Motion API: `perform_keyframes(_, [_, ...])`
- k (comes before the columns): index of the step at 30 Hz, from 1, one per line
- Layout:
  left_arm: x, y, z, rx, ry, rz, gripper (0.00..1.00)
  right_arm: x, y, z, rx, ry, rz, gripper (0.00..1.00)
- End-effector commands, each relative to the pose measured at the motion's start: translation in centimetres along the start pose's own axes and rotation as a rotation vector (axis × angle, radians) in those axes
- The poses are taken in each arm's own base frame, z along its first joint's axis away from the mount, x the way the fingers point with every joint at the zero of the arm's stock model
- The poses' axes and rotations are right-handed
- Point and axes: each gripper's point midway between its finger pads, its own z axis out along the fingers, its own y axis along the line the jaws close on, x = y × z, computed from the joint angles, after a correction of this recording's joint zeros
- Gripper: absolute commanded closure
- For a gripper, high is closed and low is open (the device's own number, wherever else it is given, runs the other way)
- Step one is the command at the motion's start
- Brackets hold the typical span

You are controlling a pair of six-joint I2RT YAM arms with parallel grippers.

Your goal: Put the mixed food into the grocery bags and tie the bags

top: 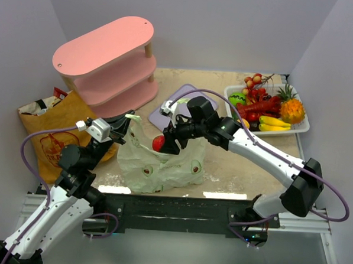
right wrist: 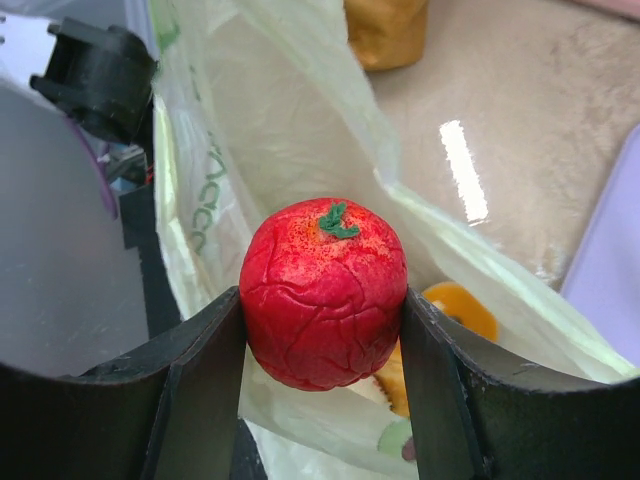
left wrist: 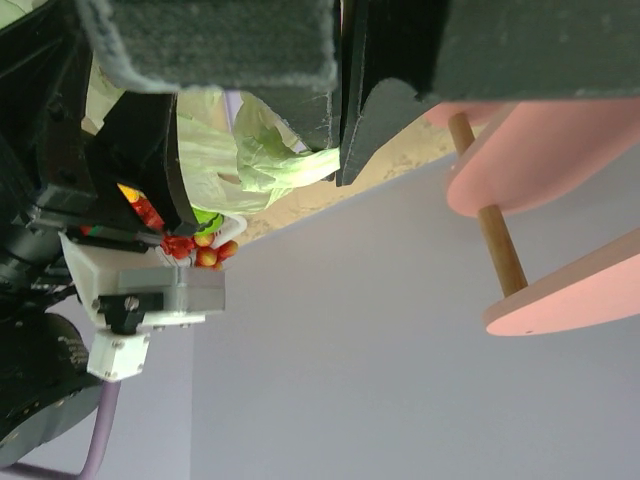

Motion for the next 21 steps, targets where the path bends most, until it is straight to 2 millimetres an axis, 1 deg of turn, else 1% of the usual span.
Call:
perform_keyframes(1, [-1.1,0.1,0.2,0.003,-0.045,0.016,1.00,2.0,1.3,1.8,-0.104,0.049,0.020,1.00])
perform_keyframes(2, [-1.1,0.0,0.2,0.008,-0.045,0.016,1.00,2.8,1.0,2.8,-0.109,0.075,0.035,1.00])
perform_keyframes(4, [-1.0,-0.1,0.3,0.011,-0.043,0.017,1.00,3.0,0.9,3.7,-0.114,0.094,0.034,1.00])
perform_keyframes(6, [-1.0,0.0,0.3,0.011,-0.042,0.019,1.00,3.5,0.9,4.8,-0.117,0.113,0.042,0.98])
perform_keyframes(7, [-0.9,-0.1,0.3,0.012,-0.041,0.018,1.00,3.4,0.7,5.1,-0.104,0.111,0.038,0.93])
perform_keyframes(9, [-0.9,-0.1,0.3,0.014,-0.040,0.019,1.00,3.0,0.7,5.3,-0.090,0.098,0.033,0.81])
perform_keyframes(10, [-1.0,-0.1,0.3,0.014,-0.041,0.020,1.00,3.0,0.2,5.2,-0.058,0.097,0.033,0.68])
perform_keyframes(12, [-0.9,-0.1,0.3,0.016,-0.038,0.020,1.00,2.6,-0.1,4.7,-0.024,0.084,0.025,0.52])
perform_keyframes(13, [-0.9,-0.1,0.3,0.016,-0.038,0.020,1.00,2.1,0.0,4.0,-0.006,0.069,0.016,0.38])
perform_keyframes(15, [-0.9,-0.2,0.4,0.019,-0.038,0.020,1.00,1.7,-0.3,3.2,0.034,0.059,0.011,0.30])
perform_keyframes(16, [-0.8,-0.2,0.4,0.022,-0.037,0.020,1.00,0.9,-0.2,2.3,0.054,0.035,0.000,0.24])
perform_keyframes(17, [-0.8,-0.2,0.4,0.022,-0.036,0.020,1.00,0.7,-0.8,1.8,0.098,0.027,-0.005,0.20])
perform_keyframes(18, [-0.9,-0.2,0.4,0.024,-0.036,0.020,1.00,0.6,-0.8,1.4,0.112,0.022,-0.008,0.14])
perform_keyframes(19, [-0.9,-0.3,0.4,0.027,-0.036,0.020,1.00,0.0,-0.7,0.7,0.123,0.002,-0.017,0.06])
perform_keyframes(21, [-0.8,-0.3,0.4,0.027,-0.034,0.019,1.00,-0.3,-0.8,0.0,0.148,-0.009,-0.024,0.05])
